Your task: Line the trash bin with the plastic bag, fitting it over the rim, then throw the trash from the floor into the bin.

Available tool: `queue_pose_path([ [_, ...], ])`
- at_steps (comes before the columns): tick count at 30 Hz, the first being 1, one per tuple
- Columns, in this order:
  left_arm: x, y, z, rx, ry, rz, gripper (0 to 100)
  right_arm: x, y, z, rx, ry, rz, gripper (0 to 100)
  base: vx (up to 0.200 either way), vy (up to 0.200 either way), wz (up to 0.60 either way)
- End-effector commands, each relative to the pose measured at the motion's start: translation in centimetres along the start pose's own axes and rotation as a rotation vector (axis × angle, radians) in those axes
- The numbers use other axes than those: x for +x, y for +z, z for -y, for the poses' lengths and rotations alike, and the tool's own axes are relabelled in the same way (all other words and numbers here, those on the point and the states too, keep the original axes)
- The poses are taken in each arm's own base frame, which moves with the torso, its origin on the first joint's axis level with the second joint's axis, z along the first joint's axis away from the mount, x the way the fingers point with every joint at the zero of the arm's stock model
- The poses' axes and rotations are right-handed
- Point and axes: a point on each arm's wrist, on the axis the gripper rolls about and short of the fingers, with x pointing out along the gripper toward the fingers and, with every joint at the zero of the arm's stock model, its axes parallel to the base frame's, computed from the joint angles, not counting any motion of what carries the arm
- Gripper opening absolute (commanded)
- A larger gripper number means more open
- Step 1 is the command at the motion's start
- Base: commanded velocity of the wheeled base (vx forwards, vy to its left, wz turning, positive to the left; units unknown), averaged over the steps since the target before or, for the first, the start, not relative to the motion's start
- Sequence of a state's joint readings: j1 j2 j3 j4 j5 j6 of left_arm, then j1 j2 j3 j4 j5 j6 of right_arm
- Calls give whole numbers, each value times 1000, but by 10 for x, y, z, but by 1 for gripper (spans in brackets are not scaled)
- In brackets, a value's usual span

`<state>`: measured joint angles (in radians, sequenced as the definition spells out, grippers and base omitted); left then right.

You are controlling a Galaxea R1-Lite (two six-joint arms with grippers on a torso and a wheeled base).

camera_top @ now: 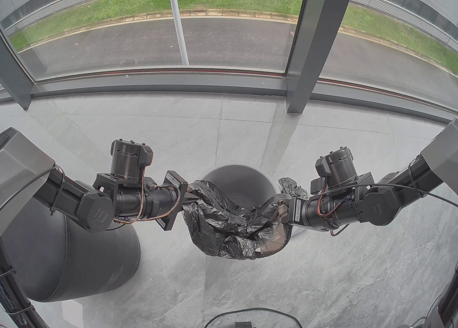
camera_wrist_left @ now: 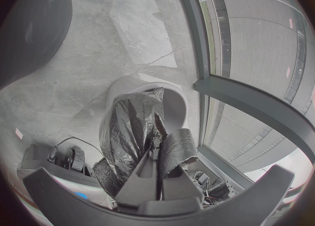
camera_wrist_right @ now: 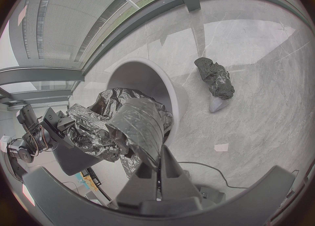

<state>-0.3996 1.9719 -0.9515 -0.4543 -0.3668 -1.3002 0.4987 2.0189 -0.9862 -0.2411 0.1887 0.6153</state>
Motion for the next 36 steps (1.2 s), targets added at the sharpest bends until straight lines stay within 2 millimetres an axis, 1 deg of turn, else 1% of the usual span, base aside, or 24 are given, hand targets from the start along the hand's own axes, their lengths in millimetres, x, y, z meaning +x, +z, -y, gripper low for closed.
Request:
queue_pose_path([
  [1,-10,-6,3,7,-10,-3,0,-13,0,-4,-4,16,18,0,0,0,0],
  [4,-10,-9,-1,5,3,-10,0,-14,0,-4,-4,18,17,0,0,0,0],
  [9,-7,-10,-9,-17,60,-18,0,-10,-3,-4,-5,13,4,0,0,0,0],
  [18,2,-7,-15,-25,81,-16,0,9,-5,5,7,-20,-23,0,0,0,0],
  [21,7,-2,-18,-29,84,-8,0,16,-2,8,7,-15,-10,0,0,0,0],
  [25,12,11,-19,-26,82,15,0,22,4,12,6,2,37,0,0,0,0],
  [31,9,29,-14,-14,56,55,0,21,16,10,2,21,92,0,0,0,0],
  [36,6,32,-10,-9,39,62,0,20,19,13,6,18,99,0,0,0,0],
])
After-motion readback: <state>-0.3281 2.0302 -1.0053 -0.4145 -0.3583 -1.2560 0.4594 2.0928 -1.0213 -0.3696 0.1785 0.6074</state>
